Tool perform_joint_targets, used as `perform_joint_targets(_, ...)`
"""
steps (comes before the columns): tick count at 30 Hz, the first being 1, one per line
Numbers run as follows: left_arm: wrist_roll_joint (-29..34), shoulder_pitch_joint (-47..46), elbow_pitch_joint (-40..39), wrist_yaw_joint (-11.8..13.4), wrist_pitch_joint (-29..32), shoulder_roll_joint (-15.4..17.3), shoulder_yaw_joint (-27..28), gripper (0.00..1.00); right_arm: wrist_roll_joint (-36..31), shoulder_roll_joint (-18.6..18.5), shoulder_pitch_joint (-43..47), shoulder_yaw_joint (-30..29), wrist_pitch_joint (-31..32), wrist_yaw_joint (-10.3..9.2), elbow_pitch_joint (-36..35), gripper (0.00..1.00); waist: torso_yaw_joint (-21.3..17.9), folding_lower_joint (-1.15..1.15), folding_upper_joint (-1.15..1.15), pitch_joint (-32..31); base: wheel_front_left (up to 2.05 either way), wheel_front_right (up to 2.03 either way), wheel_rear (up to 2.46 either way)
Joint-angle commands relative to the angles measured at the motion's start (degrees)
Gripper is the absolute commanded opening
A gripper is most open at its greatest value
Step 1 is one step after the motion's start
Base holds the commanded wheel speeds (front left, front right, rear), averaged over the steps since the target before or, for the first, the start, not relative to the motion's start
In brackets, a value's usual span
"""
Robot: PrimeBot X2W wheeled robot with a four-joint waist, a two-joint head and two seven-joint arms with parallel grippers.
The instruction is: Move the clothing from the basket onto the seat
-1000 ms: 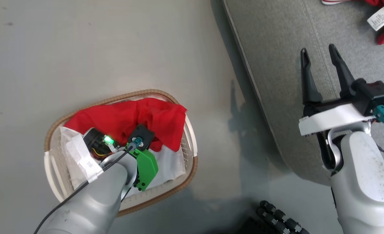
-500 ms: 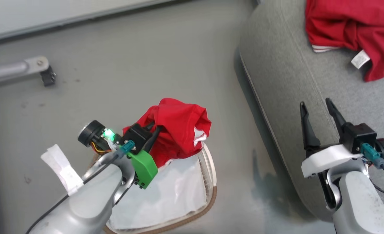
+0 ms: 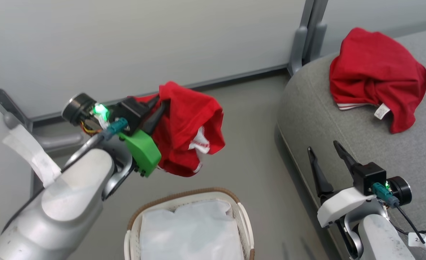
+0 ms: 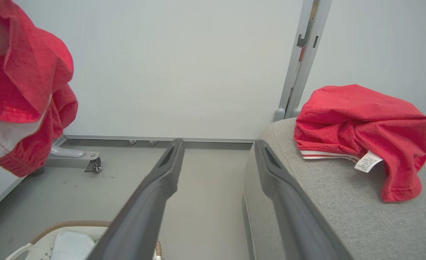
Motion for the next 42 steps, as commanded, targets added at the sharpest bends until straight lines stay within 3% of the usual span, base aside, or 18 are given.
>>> perform_joint_targets(1,-0.9,-1.27,-0.84,-0.04,0.5,0.42,0.4,0.0,0.28,-0.23,1.23,0.5,-0.14,-0.08,0.2,1.0,0.74,0.01,0.0,-4.93,0.0,0.0,0.0)
perform_joint_targets(13,-2.47,-9.28,-1.84,-0.06,2.42,-2.54,1.69,0.0,6.64,-0.26,0.11,13.57,-0.13,-0.08,-0.8,1.0,0.46,0.01,0.0,-6.45,0.0,0.0,0.0)
perform_joint_targets(22,-2.74,-14.14,0.02,-0.2,2.32,-7.51,0.4,0.0,11.48,-0.24,-6.12,22.0,-0.13,-0.08,0.82,1.0,1.81,0.01,0.0,-7.11,0.0,0.0,0.0)
perform_joint_targets(26,-3.25,-15.44,0.81,-0.3,2.16,-9.04,-0.43,0.0,11.83,-0.22,-8.77,22.65,-0.13,-0.08,2.32,1.0,2.76,0.01,0.0,-7.57,0.0,0.0,0.0)
perform_joint_targets(36,-5.25,-14.04,-2.13,-0.4,2.92,-9.83,-2.82,0.0,9.62,-0.21,-13.73,17.2,-0.13,-0.08,2.85,1.0,4.7,0.01,0.0,-7.75,0.0,0.0,0.0)
perform_joint_targets(37,-5.51,-13.53,-2.54,-0.41,2.93,-9.74,-2.91,0.0,9.39,-0.21,-14.17,17.09,-0.13,-0.08,2.81,0.7,4.8,0.01,0.0,-7.69,0.0,0.0,0.0)
perform_joint_targets(38,-5.96,-12.86,-2.93,-0.4,2.96,-9.62,-2.95,0.0,9.09,-0.21,-14.59,17.19,-0.13,-0.08,2.79,0.31,4.9,0.01,0.0,-7.61,0.0,0.0,0.0)
perform_joint_targets(39,-6.48,-12.1,-3.22,-0.2,2.89,-9.48,-2.9,0.0,8.96,-0.21,-14.95,17.29,-0.13,-0.08,2.75,0.08,4.97,0.01,0.0,-7.53,0.0,0.0,0.0)
perform_joint_targets(40,-6.92,-11.26,-3.53,0.08,2.76,-9.25,-2.87,0.0,8.7,-0.21,-15.36,17.27,-0.13,-0.08,2.63,0.0,4.98,0.01,0.0,-7.44,0.0,0.0,0.0)
perform_joint_targets(42,-7.92,-9.12,-3.95,0.57,2.51,-8.85,-2.75,0.0,8.33,-0.23,-15.87,17.26,-0.13,-0.08,2.3,0.0,4.88,0.01,0.0,-7.29,0.0,0.0,0.0)
